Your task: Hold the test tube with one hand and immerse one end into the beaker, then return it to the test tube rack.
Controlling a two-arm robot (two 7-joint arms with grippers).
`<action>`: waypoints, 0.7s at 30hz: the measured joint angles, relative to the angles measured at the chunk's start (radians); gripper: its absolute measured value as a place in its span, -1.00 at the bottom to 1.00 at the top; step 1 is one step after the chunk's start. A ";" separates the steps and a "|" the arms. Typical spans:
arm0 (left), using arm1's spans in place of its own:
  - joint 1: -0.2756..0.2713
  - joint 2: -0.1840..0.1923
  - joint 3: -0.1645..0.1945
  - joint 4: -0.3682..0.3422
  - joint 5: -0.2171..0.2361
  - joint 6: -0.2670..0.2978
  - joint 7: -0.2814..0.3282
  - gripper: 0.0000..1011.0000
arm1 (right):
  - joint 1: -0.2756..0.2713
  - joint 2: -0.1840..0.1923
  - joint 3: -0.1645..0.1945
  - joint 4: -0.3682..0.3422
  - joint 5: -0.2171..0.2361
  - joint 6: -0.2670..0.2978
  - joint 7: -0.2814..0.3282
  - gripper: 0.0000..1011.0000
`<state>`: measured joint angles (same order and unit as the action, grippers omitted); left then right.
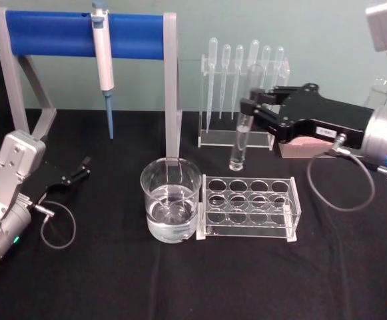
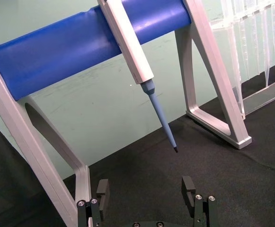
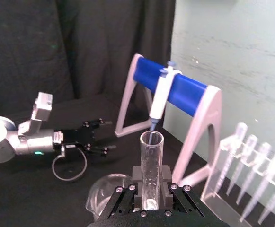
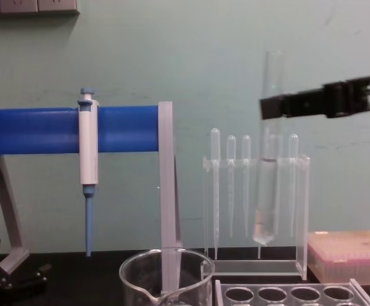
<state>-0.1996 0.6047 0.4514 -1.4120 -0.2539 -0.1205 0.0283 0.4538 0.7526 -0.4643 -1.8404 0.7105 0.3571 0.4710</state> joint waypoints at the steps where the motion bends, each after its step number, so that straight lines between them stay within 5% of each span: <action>1: 0.000 0.000 0.000 0.000 0.000 0.000 0.000 0.98 | 0.013 -0.009 -0.011 0.000 -0.004 0.004 0.000 -0.52; 21: 0.000 0.000 0.000 0.000 0.000 0.000 0.000 0.98 | 0.153 -0.184 -0.178 0.107 -0.066 0.021 0.009 -0.52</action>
<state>-0.1995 0.6047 0.4514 -1.4120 -0.2539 -0.1205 0.0283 0.6066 0.5684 -0.6428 -1.7330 0.6447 0.3782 0.4805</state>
